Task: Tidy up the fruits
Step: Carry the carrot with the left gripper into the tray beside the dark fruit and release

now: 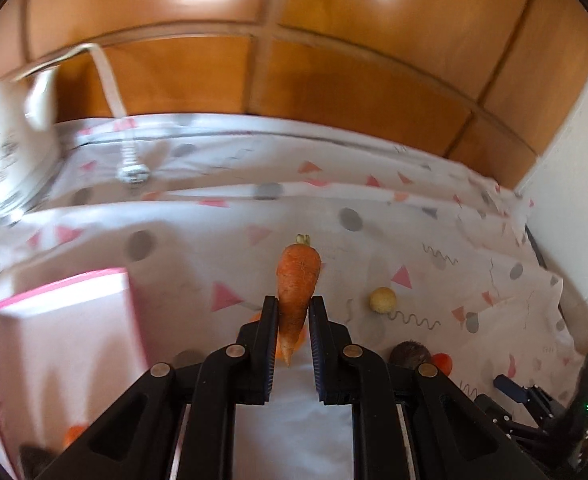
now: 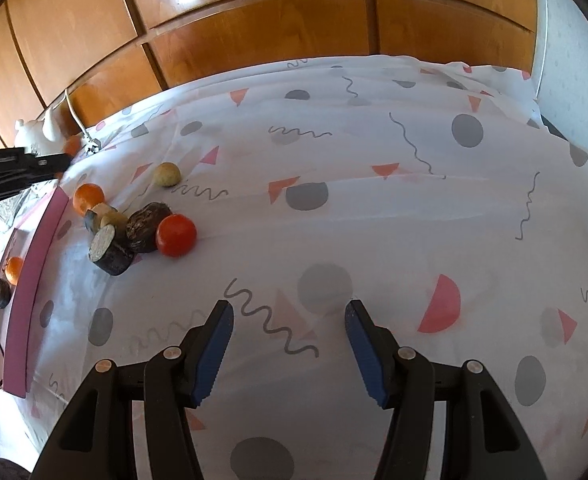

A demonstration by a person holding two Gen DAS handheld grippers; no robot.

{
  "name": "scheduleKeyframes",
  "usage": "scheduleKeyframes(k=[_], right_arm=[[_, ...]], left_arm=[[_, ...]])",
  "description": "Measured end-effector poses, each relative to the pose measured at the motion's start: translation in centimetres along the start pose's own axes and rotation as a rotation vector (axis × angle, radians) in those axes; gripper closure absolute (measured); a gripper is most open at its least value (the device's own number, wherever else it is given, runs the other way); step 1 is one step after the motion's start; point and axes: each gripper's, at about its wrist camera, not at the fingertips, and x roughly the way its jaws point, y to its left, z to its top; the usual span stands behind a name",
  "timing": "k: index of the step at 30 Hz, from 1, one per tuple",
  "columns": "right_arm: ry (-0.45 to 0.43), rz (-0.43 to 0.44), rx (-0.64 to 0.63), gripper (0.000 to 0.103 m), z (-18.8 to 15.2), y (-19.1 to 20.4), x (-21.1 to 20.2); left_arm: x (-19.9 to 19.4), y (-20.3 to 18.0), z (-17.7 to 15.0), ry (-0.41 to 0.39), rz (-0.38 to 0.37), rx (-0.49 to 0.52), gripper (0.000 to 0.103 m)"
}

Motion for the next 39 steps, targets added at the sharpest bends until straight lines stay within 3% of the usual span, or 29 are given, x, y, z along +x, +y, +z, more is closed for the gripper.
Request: scheduleKeyframes(k=[5,11,17,26,29,34,36,39], right_arm=[[-0.002,-0.003,0.002,0.044,-0.1,0.1,-0.2],[-0.004,-0.012,-0.017,0.044,-0.3,0.6,-0.3],[-0.001,-0.019,-0.041,0.044,-0.5,1.3,-0.3],[0.006,-0.038,-0.062,0.044,-0.7,1.6,-0.2],[0.004,-0.04,-0.061,0.044,-0.8,1.6,-0.2],[-0.005,-0.046,-0.057,0.044,-1.0,1.5,-0.2],[-0.008,-0.049,-0.061,0.044,-1.0,1.6,-0.2],[-0.011,-0.053,-0.068,0.044,-1.2,1.6,-0.3]], left_arm=[[-3.5,5.3,-1.6,-0.053,0.084,-0.133,0.088],[-5.1,13.1,-4.0,-0.047,0.206,-0.332,0.088],[-5.0,16.7,-6.0,-0.027,0.289,-0.402,0.087],[-5.8,18.2,-8.4,-0.031,0.349,-0.469,0.086],[-7.0,17.9,-8.9,-0.064,0.368,-0.466,0.079],[-9.5,16.8,-10.2,-0.12,0.393,-0.466,0.076],[-10.2,16.2,-10.9,-0.135,0.401,-0.466,0.066],[-11.0,15.3,-12.5,-0.14,0.403,-0.46,0.065]])
